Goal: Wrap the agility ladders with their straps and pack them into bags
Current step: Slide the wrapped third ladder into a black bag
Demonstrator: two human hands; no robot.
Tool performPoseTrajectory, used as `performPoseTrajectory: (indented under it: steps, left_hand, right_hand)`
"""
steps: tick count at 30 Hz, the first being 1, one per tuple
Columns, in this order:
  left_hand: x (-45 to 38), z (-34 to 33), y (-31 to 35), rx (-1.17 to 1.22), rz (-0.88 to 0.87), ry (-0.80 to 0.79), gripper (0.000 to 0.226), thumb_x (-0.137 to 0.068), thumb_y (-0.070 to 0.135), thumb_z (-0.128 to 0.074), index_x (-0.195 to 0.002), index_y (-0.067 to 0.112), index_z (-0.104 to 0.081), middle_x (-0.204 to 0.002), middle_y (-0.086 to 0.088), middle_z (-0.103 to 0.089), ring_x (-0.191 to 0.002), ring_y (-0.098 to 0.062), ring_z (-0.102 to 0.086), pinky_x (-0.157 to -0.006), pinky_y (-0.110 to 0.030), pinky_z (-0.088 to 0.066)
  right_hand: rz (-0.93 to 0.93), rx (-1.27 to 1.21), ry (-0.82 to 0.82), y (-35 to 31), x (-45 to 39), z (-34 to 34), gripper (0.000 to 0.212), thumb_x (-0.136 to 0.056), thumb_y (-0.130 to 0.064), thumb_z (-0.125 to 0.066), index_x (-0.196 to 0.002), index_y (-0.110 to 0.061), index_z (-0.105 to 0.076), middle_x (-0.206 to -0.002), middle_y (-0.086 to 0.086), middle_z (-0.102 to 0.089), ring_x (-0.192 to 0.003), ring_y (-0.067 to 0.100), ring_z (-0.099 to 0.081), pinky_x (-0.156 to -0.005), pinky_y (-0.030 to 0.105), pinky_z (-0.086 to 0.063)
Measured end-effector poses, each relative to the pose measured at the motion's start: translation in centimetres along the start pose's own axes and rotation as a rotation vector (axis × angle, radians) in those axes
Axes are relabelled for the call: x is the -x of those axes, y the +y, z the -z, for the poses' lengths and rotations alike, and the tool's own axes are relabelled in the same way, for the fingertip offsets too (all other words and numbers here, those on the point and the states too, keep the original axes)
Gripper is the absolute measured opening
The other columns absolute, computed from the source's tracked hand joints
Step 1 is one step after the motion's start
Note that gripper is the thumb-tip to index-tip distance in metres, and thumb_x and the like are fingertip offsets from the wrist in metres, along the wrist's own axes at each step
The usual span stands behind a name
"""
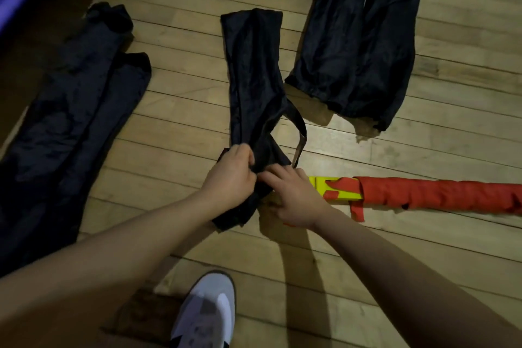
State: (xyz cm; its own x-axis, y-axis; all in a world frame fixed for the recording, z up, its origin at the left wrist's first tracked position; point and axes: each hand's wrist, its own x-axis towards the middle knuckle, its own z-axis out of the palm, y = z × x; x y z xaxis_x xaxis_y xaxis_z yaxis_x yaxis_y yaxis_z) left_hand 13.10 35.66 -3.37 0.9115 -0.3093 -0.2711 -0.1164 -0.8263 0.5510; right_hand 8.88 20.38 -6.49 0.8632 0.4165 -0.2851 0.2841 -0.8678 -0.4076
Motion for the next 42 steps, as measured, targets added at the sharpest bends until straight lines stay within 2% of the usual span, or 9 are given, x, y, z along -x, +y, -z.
performPoseTrajectory:
  steps: [4, 8, 11, 15, 18, 24, 31, 36, 42]
  left_hand:
    - [3.2, -0.7, -2.1, -0.096, -0.094, -0.108, 0.015, -0.088, 0.016, -0.056, -0.092, 0.018, -0.041, -0.094, 0.004, -0.043, -0.087, -0.019, -0.049, -0.068, -0.028, -0.038]
    - [4.4, -1.6, -3.5, -0.289, -0.114, -0.200, 0.046, -0.083, 0.042, -0.066, -0.116, 0.019, -0.042, -0.111, 0.003, -0.041, -0.106, -0.017, -0.042, -0.084, -0.027, -0.039]
    - [4.2, -1.6, -3.6, -0.290, -0.142, -0.126, 0.040, -0.087, 0.032, -0.064, -0.120, 0.015, -0.049, -0.117, -0.002, -0.047, -0.110, -0.021, -0.045, -0.086, -0.028, -0.040]
    - [2.8, -0.1, -2.3, -0.038, -0.272, 0.020, 0.022, -0.093, 0.014, -0.059, -0.112, 0.006, -0.065, -0.109, -0.007, -0.059, -0.098, -0.022, -0.057, -0.074, -0.028, -0.043]
    - [1.4, 1.0, -0.5, 0.114, -0.301, 0.032, 0.019, -0.095, 0.015, -0.057, -0.109, 0.005, -0.066, -0.102, -0.004, -0.062, -0.094, -0.019, -0.059, -0.078, -0.030, -0.047]
    - [0.3, 1.3, 1.2, 0.162, -0.218, 0.104, 0.029, -0.093, 0.033, -0.059, -0.079, 0.008, -0.064, -0.072, -0.005, -0.065, -0.067, -0.020, -0.061, -0.060, -0.040, -0.050]
    - [0.1, 1.7, 3.6, 0.208, -0.160, 0.037, 0.047, -0.097, 0.042, -0.049, -0.064, 0.009, -0.055, -0.061, -0.007, -0.057, -0.060, -0.020, -0.055, -0.056, -0.037, -0.042]
    - [0.2, 1.8, 4.0, 0.221, -0.213, 0.040, 0.035, -0.096, 0.040, -0.052, -0.070, 0.016, -0.056, -0.065, -0.001, -0.057, -0.065, -0.018, -0.056, -0.061, -0.039, -0.047]
    - [0.2, 2.0, 3.0, 0.160, -0.262, 0.108, 0.035, -0.087, 0.045, -0.062, -0.076, 0.013, -0.053, -0.067, 0.001, -0.056, -0.066, -0.020, -0.056, -0.058, -0.039, -0.047]
  right_hand:
    - [-0.128, 0.006, -0.017, -1.4, 0.5, -1.1, 0.052, -0.090, -0.022, -0.057, -0.140, -0.030, -0.043, -0.147, -0.001, -0.031, -0.134, 0.025, -0.028, -0.106, 0.037, -0.022]
    - [-0.191, -0.014, 0.095, -2.0, 0.2, -1.2, 0.031, -0.097, -0.022, -0.050, -0.127, -0.026, -0.058, -0.137, -0.001, -0.044, -0.127, 0.024, -0.037, -0.101, 0.035, -0.026]
    - [-0.218, -0.144, 0.215, -1.9, 0.4, -0.8, 0.023, -0.096, -0.017, -0.050, -0.117, -0.021, -0.060, -0.121, -0.002, -0.057, -0.113, 0.024, -0.045, -0.088, 0.036, -0.028]
    - [-0.291, -0.216, 0.504, -1.4, 1.4, 0.2, 0.019, -0.091, -0.003, -0.054, -0.102, -0.013, -0.065, -0.088, 0.005, -0.067, -0.082, 0.029, -0.056, -0.068, 0.033, -0.033]
    - [-0.395, -0.225, 0.569, -0.5, 1.7, 1.3, 0.023, -0.091, -0.001, -0.053, -0.107, -0.013, -0.065, -0.090, 0.007, -0.068, -0.081, 0.028, -0.058, -0.068, 0.036, -0.042]
    - [-0.399, -0.213, 0.748, 0.0, 2.2, 2.5, 0.028, -0.088, -0.007, -0.060, -0.116, -0.007, -0.058, -0.104, 0.009, -0.054, -0.092, 0.025, -0.050, -0.079, 0.042, -0.045]
    - [-0.337, -0.265, 0.465, -1.7, 3.7, 1.3, 0.068, -0.076, -0.051, -0.073, -0.126, -0.013, -0.046, -0.112, -0.004, -0.044, -0.102, 0.009, -0.040, -0.092, 0.030, -0.028]
    - [-0.343, -0.121, 0.584, -1.8, 3.5, 1.6, 0.026, -0.084, -0.015, -0.065, -0.109, -0.013, -0.062, -0.107, 0.004, -0.058, -0.100, 0.025, -0.053, -0.081, 0.027, -0.017]
    - [-0.401, -0.154, 0.596, -1.2, 5.8, 3.2, 0.015, -0.091, -0.013, -0.046, -0.096, -0.014, -0.060, -0.091, 0.000, -0.064, -0.090, 0.022, -0.056, -0.079, 0.030, -0.020]
